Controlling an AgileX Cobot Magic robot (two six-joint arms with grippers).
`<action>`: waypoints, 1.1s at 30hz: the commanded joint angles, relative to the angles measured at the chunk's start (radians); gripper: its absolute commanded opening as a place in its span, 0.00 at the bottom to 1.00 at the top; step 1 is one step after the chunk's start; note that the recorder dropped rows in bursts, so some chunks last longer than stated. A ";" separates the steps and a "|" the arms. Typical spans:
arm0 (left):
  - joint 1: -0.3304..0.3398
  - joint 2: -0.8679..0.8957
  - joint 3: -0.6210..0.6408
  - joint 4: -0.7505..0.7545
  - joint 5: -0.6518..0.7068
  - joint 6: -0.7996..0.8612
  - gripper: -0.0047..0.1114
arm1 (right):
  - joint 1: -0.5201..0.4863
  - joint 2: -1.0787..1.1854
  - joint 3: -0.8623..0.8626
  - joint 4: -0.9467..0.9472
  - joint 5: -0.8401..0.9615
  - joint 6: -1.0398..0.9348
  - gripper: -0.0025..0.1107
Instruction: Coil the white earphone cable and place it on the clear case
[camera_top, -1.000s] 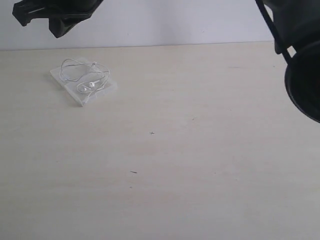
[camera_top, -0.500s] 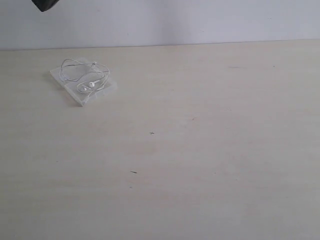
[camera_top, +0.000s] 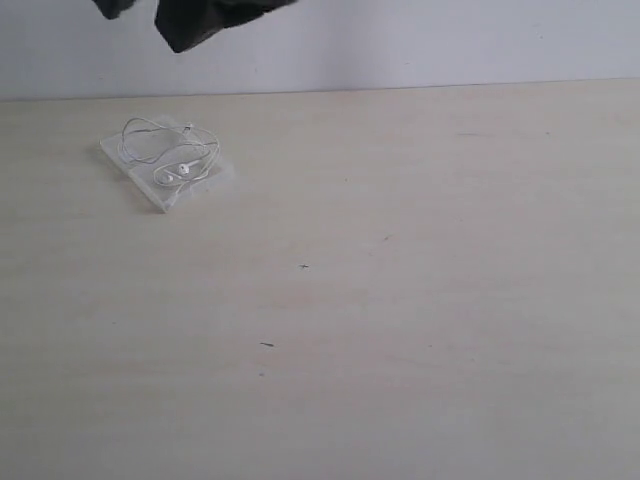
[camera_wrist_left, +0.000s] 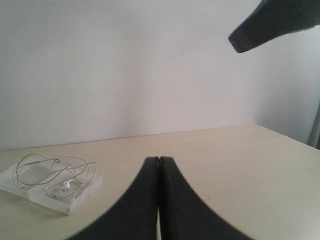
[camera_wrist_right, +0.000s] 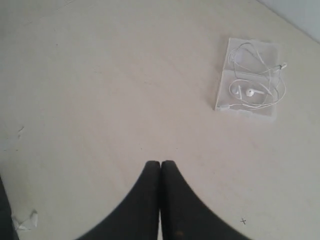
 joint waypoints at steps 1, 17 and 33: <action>0.003 -0.005 0.003 0.004 -0.002 0.005 0.04 | 0.000 -0.223 0.335 0.043 -0.291 -0.010 0.02; 0.003 -0.005 0.003 0.004 -0.002 0.005 0.04 | 0.000 -0.980 0.883 0.080 -0.427 0.011 0.02; 0.003 -0.005 0.003 0.004 -0.002 0.006 0.04 | -0.160 -1.034 0.883 0.038 -0.441 0.010 0.02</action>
